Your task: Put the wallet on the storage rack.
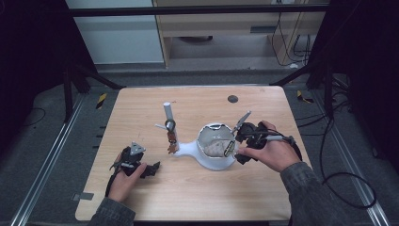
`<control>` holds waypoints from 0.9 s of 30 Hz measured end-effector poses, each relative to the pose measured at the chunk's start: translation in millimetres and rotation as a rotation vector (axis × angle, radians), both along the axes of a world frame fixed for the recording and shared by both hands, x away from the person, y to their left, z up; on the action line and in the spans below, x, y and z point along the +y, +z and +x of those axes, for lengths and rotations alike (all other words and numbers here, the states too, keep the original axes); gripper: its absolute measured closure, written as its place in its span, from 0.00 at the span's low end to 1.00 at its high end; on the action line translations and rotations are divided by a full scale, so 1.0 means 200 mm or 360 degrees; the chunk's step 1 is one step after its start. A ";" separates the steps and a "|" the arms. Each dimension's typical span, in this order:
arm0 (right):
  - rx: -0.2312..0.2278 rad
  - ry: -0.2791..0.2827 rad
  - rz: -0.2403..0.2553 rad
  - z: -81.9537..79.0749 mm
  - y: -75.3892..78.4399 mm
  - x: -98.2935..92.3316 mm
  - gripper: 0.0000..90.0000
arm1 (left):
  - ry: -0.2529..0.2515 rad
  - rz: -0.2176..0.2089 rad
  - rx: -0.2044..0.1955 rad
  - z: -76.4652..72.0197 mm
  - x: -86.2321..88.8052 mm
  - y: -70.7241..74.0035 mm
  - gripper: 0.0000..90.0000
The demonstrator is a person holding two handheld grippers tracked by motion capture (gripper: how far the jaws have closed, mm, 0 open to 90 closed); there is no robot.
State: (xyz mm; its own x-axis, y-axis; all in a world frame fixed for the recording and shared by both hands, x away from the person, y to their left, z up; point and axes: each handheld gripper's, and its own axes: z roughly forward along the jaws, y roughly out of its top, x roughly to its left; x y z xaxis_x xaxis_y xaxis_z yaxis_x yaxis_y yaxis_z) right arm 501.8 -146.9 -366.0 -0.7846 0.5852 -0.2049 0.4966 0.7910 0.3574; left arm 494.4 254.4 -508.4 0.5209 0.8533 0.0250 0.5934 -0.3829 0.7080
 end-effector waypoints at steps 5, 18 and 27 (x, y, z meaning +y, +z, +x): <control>-0.0011 -0.0019 0.0021 0.00 0.00 -0.04 0.07 | 0.0000 0.0000 0.0000 0.00 0.00 0.00 0.00; -0.0125 -0.0160 0.0146 0.01 -0.05 -0.17 0.06 | 0.0005 -0.0009 -0.0003 0.00 0.00 0.00 0.00; -0.0173 -0.0296 0.0274 -0.02 -0.17 -0.30 0.06 | 0.0002 -0.0007 -0.0001 0.00 0.00 0.00 0.00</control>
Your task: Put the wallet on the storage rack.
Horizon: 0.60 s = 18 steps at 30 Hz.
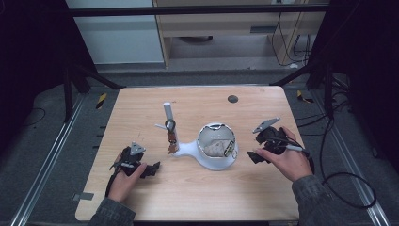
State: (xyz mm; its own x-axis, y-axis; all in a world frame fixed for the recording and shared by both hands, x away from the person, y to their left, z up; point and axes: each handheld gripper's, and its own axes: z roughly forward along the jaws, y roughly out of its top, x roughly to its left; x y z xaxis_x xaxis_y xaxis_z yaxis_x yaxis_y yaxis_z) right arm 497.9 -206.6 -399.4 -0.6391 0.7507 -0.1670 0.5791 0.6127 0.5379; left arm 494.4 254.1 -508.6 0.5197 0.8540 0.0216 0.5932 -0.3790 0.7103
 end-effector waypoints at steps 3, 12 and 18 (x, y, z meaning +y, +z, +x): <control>0.0000 -0.0015 0.0027 -0.01 -0.05 -0.03 0.06 | 0.0001 0.0001 0.0001 0.00 0.00 0.00 0.00; 0.0016 -0.0115 0.0141 -0.02 -0.25 -0.08 0.07 | 0.0002 -0.0004 -0.0001 0.00 0.00 0.00 0.00; 0.0047 -0.0197 0.0170 0.00 -0.37 -0.11 0.07 | 0.0002 -0.0005 -0.0001 0.00 0.00 0.00 0.00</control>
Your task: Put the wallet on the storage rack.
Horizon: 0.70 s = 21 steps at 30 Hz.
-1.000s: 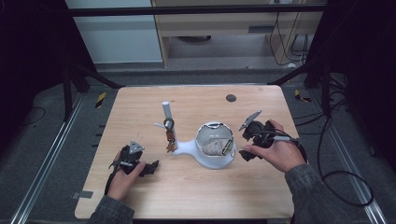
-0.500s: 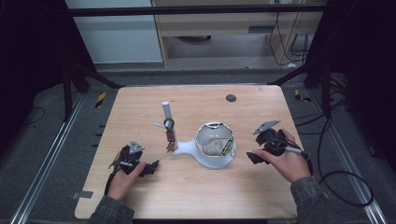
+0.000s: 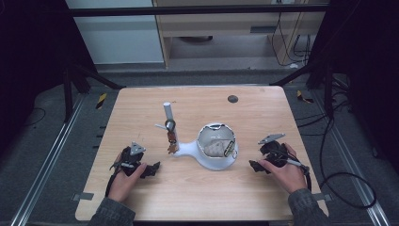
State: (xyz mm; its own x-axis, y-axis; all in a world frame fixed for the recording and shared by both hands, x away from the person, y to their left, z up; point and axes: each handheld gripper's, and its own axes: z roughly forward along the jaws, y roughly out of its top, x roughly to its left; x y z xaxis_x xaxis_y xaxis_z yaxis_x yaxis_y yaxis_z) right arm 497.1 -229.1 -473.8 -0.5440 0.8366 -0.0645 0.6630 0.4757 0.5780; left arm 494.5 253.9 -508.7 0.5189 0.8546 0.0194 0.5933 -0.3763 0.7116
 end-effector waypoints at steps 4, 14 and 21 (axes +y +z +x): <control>-0.0017 -0.0049 0.0057 0.01 -0.05 -0.02 0.06 | -0.0002 0.0000 0.0000 0.00 0.00 0.00 0.00; -0.0089 -0.0173 0.0153 0.04 -0.14 -0.06 0.06 | -0.0001 0.0000 0.0000 0.00 0.00 0.00 0.00; -0.0102 -0.0206 0.0167 0.04 -0.15 -0.07 0.05 | -0.0002 0.0000 0.0000 0.00 0.00 0.00 0.00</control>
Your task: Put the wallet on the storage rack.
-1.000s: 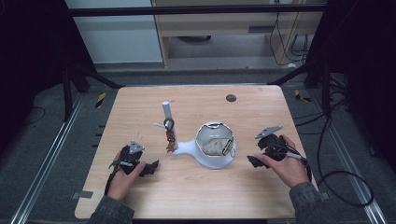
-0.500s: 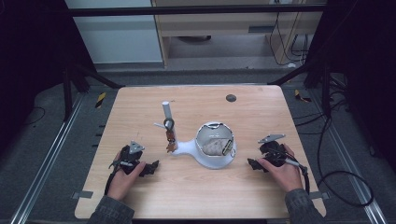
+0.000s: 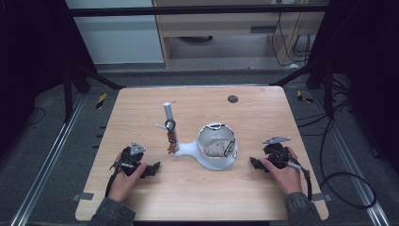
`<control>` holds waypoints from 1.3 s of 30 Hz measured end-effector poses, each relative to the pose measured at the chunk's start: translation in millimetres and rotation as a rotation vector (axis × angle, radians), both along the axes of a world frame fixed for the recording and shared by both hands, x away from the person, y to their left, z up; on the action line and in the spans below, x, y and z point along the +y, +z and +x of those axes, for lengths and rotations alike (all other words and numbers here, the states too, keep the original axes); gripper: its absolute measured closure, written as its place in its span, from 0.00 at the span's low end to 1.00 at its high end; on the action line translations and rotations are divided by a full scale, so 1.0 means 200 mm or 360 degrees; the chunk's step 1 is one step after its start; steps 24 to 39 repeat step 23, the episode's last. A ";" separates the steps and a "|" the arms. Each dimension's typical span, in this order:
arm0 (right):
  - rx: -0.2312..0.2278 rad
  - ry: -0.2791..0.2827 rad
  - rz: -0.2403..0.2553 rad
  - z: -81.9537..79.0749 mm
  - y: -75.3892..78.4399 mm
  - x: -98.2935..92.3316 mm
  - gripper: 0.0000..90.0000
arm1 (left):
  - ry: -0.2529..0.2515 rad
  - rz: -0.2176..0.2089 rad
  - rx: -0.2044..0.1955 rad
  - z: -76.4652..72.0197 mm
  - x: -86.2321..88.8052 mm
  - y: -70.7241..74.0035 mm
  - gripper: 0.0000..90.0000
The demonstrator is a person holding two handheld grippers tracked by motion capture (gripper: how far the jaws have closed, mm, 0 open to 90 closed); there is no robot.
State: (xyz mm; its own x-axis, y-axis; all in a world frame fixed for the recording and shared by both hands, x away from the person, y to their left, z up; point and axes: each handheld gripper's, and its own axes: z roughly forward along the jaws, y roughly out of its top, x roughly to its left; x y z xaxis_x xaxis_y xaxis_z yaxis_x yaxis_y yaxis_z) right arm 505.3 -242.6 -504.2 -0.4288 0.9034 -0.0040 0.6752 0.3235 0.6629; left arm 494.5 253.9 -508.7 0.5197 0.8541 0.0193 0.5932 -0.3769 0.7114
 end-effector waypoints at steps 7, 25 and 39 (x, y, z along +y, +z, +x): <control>-0.0023 -0.0005 0.0017 -0.01 -0.01 0.00 0.02 | -0.0001 0.0000 0.0000 0.00 0.00 0.00 0.00; -0.0109 -0.0070 0.0064 -0.03 -0.04 0.01 0.00 | 0.0000 -0.0001 0.0000 0.00 0.00 0.00 0.00; -0.0109 -0.0070 0.0064 -0.03 -0.04 0.01 0.00 | 0.0000 -0.0001 0.0000 0.00 0.00 0.00 0.00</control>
